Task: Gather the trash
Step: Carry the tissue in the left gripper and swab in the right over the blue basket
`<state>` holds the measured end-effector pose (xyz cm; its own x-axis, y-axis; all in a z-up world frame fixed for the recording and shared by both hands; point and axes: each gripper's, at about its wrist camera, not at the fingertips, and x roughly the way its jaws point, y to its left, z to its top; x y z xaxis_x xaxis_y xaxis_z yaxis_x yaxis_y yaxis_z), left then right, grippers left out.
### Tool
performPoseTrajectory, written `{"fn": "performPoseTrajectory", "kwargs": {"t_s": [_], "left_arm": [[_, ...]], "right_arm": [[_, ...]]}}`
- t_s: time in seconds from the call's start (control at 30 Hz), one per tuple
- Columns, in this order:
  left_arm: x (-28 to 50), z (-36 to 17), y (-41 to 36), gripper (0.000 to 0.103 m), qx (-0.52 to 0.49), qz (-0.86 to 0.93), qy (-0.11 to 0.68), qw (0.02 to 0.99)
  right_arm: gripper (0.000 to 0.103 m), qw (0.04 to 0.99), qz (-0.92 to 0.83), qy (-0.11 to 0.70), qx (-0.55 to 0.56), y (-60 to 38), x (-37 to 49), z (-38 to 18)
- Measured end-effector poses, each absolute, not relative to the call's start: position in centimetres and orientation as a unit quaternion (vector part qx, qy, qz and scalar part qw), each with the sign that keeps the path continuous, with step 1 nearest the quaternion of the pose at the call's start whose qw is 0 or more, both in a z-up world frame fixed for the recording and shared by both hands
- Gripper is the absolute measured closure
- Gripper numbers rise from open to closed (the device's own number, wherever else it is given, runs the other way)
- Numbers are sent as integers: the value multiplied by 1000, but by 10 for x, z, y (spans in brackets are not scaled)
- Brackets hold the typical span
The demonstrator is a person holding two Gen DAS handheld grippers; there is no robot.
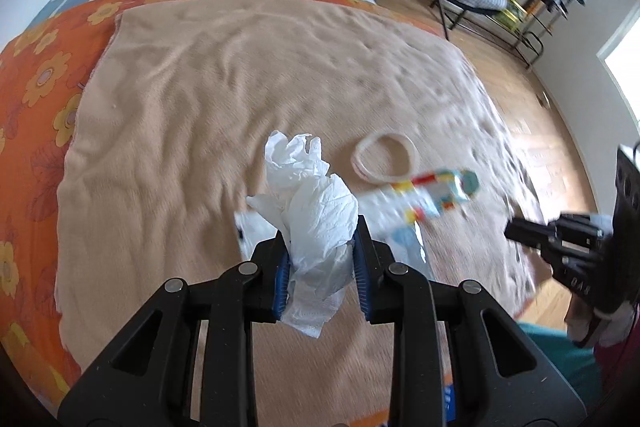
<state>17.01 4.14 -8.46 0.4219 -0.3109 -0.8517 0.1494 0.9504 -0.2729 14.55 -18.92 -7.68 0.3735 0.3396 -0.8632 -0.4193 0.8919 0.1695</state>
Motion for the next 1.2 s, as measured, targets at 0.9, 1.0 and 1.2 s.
{"fn": "performPoseTrajectory", "kwargs": {"t_s": [0.9, 1.0, 1.2], "left_arm": [[-20, -109, -13, 76, -24, -213, 551, 806], [-37, -121, -20, 76, -19, -219, 561, 798], [-64, -149, -30, 76, -16, -229, 583, 779]], "right_arm": [[102, 802, 314, 506, -51, -157, -13, -80], [102, 795, 319, 515, -47, -156, -25, -89], [102, 782, 323, 532, -42, -156, -43, -108]]}}
